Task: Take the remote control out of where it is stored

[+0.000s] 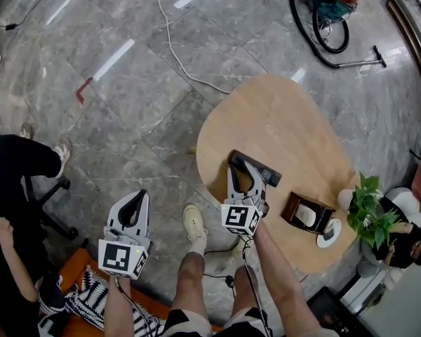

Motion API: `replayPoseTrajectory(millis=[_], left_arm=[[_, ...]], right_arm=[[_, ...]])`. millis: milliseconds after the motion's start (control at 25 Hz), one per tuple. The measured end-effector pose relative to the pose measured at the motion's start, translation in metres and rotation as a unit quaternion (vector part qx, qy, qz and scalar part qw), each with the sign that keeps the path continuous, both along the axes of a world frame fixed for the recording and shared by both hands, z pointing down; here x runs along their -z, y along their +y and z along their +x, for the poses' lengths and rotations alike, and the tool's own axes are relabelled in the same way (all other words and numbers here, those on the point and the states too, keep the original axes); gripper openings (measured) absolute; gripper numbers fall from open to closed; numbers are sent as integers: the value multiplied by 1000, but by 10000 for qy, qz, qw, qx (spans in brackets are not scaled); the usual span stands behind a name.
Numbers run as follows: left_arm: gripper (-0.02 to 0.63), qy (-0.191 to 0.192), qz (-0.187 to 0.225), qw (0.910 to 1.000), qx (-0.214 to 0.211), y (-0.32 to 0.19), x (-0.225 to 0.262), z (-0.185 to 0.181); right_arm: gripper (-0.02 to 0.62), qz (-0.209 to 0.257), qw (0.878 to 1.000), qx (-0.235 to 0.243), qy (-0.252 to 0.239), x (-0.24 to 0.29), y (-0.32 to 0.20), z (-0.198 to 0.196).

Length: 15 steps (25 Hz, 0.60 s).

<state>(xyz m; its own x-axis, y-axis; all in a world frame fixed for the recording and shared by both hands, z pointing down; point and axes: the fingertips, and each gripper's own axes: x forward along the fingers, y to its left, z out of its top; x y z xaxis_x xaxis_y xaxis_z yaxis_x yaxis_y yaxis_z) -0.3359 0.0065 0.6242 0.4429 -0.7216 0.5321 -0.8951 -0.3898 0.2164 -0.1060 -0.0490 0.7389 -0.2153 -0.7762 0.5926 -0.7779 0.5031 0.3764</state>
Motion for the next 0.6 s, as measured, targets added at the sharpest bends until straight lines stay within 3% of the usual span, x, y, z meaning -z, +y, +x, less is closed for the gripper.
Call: replayPoseTrajectory(millis=[320,600], left_arm=[[5,-59,185,9998,-57,-7,22,11],[5,-86,437,9989,-124,-16,56,26]], right_arm=[[132,362,9962,-454,-651,52,-18,12],[114,357,9872,-727,-1372,98,-23,21]])
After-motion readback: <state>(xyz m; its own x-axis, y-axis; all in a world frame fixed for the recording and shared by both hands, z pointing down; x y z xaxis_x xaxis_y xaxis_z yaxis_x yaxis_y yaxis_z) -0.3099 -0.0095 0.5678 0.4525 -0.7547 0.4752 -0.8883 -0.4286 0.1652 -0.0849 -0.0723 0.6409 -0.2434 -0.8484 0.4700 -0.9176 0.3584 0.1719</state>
